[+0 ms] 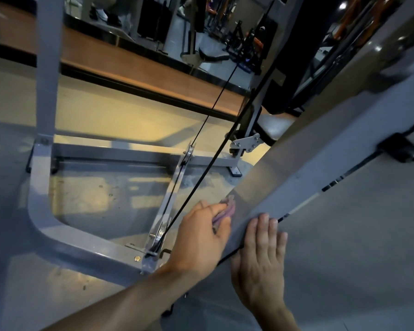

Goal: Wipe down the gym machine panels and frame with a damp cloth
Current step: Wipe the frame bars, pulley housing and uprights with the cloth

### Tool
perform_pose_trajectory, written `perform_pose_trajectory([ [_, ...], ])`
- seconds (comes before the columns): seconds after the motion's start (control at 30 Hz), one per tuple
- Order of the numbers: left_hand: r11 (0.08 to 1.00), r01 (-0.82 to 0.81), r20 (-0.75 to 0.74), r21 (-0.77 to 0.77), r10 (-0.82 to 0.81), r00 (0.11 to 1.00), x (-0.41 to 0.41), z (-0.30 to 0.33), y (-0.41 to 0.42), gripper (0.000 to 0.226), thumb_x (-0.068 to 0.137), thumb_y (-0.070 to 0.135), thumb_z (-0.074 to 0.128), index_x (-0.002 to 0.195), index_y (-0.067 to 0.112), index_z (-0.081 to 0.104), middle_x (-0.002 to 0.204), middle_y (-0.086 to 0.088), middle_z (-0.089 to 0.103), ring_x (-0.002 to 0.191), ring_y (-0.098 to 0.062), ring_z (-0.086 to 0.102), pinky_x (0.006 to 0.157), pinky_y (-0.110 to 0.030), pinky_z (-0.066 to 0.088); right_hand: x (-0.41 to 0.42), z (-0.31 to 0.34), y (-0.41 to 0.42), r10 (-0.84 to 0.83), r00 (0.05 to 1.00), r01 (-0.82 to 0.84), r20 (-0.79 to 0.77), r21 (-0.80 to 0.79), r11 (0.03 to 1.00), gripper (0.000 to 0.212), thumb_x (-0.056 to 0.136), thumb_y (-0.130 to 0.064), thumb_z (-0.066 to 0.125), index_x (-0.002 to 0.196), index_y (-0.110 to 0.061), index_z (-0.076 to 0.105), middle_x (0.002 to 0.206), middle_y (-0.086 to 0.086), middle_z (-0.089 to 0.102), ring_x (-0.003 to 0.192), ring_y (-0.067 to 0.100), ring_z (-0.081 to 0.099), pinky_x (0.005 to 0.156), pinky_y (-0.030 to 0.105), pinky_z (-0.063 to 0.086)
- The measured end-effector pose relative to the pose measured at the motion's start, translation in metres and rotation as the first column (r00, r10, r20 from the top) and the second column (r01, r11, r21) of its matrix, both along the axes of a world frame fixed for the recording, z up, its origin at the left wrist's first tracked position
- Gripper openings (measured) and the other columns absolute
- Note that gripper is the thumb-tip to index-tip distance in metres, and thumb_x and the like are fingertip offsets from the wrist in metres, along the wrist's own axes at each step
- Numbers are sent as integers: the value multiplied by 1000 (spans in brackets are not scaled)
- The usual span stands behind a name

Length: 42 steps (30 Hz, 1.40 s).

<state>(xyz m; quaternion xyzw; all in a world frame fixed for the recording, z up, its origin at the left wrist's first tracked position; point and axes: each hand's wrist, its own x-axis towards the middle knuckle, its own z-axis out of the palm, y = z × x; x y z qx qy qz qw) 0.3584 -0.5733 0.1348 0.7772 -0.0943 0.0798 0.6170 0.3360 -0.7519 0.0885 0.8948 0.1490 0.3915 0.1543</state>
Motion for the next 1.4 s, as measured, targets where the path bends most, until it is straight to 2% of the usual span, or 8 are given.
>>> perform_pose_trajectory([
  [0.2, 988, 14, 258, -153, 26, 966, -11, 78, -9, 32, 104, 25, 61, 135, 20, 68, 96, 17, 53, 92, 1, 58, 79, -4, 41, -6, 1, -1, -63, 996, 61, -61, -42, 997, 70, 86, -24, 44, 150, 2, 35, 171, 13, -5, 158, 33, -1, 128, 51, 1],
  [0.37, 1000, 18, 4, -5, -18, 1000, 6, 23, -1, 31, 99, 15, 63, 87, 43, 69, 82, 12, 60, 85, -10, 61, 81, -26, 48, -27, 34, 4, 19, 991, -21, -130, -10, 1000, 85, 71, -11, 45, 155, 3, 33, 170, 11, 13, 156, 30, 19, 125, 50, 20],
  [0.5, 998, 12, 113, -59, -5, 994, 11, 71, -8, 27, 101, 18, 64, 123, 29, 74, 104, 8, 64, 99, -6, 60, 83, -2, 38, -44, 90, -3, 125, 983, -127, -134, -1, 992, 82, 71, -11, 48, 152, -2, 36, 168, 9, 24, 153, 28, 28, 121, 52, 27],
  [0.63, 994, 39, 310, -102, -5, 951, 10, 115, -9, 29, 103, 22, 60, 130, 23, 71, 105, 8, 61, 100, -3, 59, 88, -12, 45, -18, 143, -4, 75, 996, -77, 42, 46, 996, 71, 88, -13, 44, 155, 2, 29, 167, 18, 22, 157, 30, 16, 127, 51, 11],
  [0.8, 994, 23, -19, 104, -21, 1000, 10, 19, -1, 26, 100, 20, 63, 81, 37, 68, 91, 13, 62, 90, 1, 59, 89, -32, 51, 10, 119, -8, 28, 990, -28, 141, 2, 1000, 81, 90, -20, 40, 161, -2, 6, 171, 12, -3, 158, 29, 1, 128, 50, -2],
  [0.9, 1000, 23, -102, 10, -22, 995, 10, 13, -3, 20, 99, 18, 65, 105, 32, 78, 104, 14, 69, 97, 8, 63, 96, -22, 53, 16, 118, -9, 46, 983, -48, 175, 4, 999, 81, 91, -21, 38, 162, -2, 4, 171, 12, -5, 158, 29, -1, 127, 49, -5],
  [1.13, 973, 103, 386, -207, -15, 923, -3, 137, -12, 27, 104, 26, 59, 128, 23, 72, 99, 9, 60, 96, -7, 63, 81, -18, 50, 23, 112, -10, 38, 980, -36, 195, -15, 999, 89, 86, -25, 42, 162, -2, 2, 171, 13, -4, 158, 30, -1, 127, 49, -5],
  [1.4, 999, 19, 163, -35, -13, 987, 26, 107, -6, 26, 102, 23, 62, 125, 25, 73, 103, 13, 59, 102, -3, 61, 86, -7, 42, 20, 115, -9, 57, 982, -59, 183, 6, 998, 66, 102, -27, 21, 162, -3, 5, 171, 13, -1, 158, 29, 1, 128, 49, -1],
])
